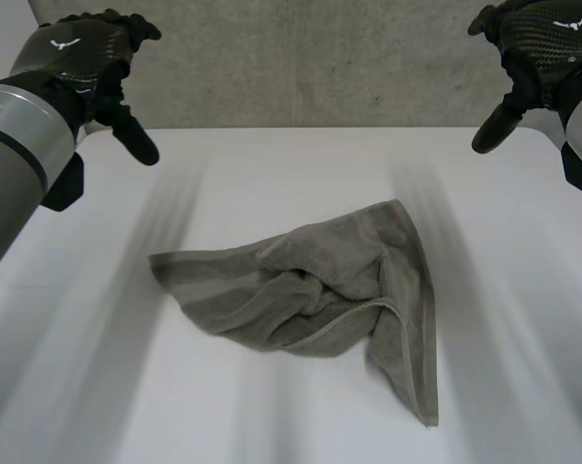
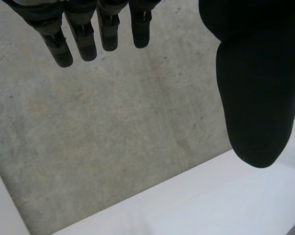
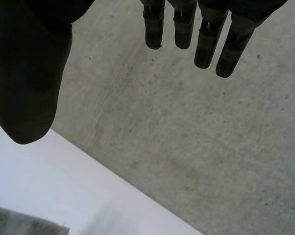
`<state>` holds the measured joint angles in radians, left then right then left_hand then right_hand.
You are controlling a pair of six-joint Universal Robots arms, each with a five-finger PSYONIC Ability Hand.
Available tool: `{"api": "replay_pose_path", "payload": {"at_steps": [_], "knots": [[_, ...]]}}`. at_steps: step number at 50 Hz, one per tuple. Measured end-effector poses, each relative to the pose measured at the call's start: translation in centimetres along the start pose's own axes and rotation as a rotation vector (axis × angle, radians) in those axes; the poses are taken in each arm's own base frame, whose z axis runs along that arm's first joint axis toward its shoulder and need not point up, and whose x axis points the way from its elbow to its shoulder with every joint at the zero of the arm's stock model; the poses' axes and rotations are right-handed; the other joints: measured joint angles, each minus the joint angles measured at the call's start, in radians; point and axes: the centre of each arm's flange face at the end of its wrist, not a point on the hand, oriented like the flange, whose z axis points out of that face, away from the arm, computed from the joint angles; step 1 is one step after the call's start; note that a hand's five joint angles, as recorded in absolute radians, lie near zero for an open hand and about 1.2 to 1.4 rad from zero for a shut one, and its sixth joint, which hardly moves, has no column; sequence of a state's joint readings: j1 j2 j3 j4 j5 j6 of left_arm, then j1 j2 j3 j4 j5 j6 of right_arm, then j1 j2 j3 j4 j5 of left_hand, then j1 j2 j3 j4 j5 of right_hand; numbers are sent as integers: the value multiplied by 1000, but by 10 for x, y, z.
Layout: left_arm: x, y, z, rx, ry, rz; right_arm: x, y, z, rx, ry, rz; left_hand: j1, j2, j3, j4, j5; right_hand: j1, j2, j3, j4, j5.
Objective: Fold the laundry
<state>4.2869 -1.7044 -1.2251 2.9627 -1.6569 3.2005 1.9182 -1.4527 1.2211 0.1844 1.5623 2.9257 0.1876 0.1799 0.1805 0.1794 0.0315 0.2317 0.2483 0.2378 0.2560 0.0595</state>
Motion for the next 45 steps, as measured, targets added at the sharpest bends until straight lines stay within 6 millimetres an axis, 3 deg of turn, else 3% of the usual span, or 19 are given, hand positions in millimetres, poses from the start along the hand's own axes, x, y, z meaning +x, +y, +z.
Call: {"api": "replay_pose_path", "payload": {"at_steps": [20,26,33,39,45], "knots": [[0,5,0,-35,57,-2,-2,8,2,-51,-32,-2,-5,-2,-1,-1,0,0,0,0,0,0],[2,15,3,-50,74,2,-10,11,2,-46,-97,-22,-5,-2,-1,-1,0,0,0,0,0,0],[17,56,26,-67,189,7,-39,34,10,-72,-337,-51,-5,0,1,1,0,0,0,0,0,0],[33,115,40,-140,315,20,-74,68,36,-132,-524,-25,-5,0,1,1,0,0,0,0,0,0],[39,153,45,-181,371,66,-105,104,58,-241,-617,-1,-5,-1,0,0,0,0,0,0,0,0]]}}
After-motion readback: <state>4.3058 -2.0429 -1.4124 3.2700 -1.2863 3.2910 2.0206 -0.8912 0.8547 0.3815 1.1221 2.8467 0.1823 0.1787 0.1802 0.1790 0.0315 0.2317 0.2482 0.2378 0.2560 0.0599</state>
